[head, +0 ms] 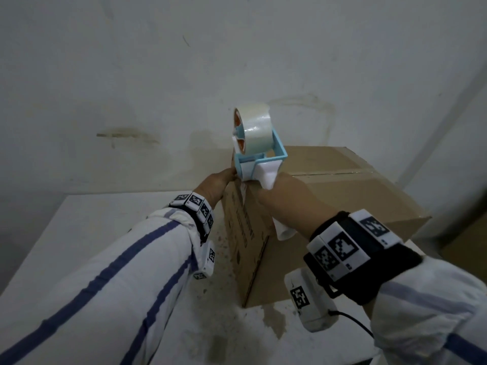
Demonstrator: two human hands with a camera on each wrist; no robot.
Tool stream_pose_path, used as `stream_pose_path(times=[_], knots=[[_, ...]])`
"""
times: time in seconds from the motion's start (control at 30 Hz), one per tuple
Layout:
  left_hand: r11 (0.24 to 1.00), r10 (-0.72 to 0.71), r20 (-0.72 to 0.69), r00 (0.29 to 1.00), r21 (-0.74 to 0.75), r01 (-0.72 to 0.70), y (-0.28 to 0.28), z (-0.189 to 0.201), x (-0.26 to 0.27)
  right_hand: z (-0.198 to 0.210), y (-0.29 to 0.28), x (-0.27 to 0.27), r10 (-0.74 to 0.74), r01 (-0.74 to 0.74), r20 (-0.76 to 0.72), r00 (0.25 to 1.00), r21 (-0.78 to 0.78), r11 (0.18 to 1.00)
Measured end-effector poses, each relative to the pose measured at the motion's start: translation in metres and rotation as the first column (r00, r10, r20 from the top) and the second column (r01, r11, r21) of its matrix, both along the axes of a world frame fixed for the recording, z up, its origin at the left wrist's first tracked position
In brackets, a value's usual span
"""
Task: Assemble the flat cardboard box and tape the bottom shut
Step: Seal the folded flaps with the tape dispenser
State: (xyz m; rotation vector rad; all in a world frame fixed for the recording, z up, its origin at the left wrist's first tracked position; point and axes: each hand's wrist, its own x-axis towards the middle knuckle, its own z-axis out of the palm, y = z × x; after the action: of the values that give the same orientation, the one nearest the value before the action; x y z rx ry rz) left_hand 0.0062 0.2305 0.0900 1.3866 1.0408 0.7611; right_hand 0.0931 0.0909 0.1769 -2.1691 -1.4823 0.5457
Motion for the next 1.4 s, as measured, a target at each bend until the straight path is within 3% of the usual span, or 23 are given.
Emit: stream_pose_path(times=[0.17,0.27,0.53,0.77,0.9,1.13,1.4], knots=[[0.993,-0.083,-0.08,0.993,0.074,0.089,-0.012,0.008,0.0,-0.002,-0.006,-0.009,0.011,-0.012,0.118,0.993,0.013,1.0],[0.959,-0.112,-0.182,0.977,0.238,0.154,-0.009,-0.001,0.008,-0.005,-0.005,-0.009,0.026,-0.027,0.138,0.99,0.008,1.0],[0.95,0.061,-0.387,0.92,0.305,0.066,-0.007,-0.016,0.019,-0.014,-0.036,-0.01,-0.009,0.002,0.08,0.997,0.086,0.996],[0.964,0.099,-0.394,0.914,0.266,0.01,-0.026,0.009,0.014,-0.017,-0.097,-0.011,0.01,-0.01,-0.001,1.0,0.071,0.997],[0.97,-0.025,-0.302,0.953,0.224,0.097,-0.043,0.024,0.005,-0.01,-0.092,-0.015,-0.008,0.012,-0.072,0.997,0.069,0.998],[0.973,-0.078,-0.142,0.987,0.207,0.106,-0.08,-0.001,0.001,-0.011,-0.094,-0.008,-0.021,0.028,-0.089,0.996,0.072,0.997],[0.943,0.051,-0.334,0.941,0.325,0.064,-0.083,0.001,0.01,-0.023,-0.128,-0.009,-0.016,0.027,-0.119,0.993,0.092,0.995]])
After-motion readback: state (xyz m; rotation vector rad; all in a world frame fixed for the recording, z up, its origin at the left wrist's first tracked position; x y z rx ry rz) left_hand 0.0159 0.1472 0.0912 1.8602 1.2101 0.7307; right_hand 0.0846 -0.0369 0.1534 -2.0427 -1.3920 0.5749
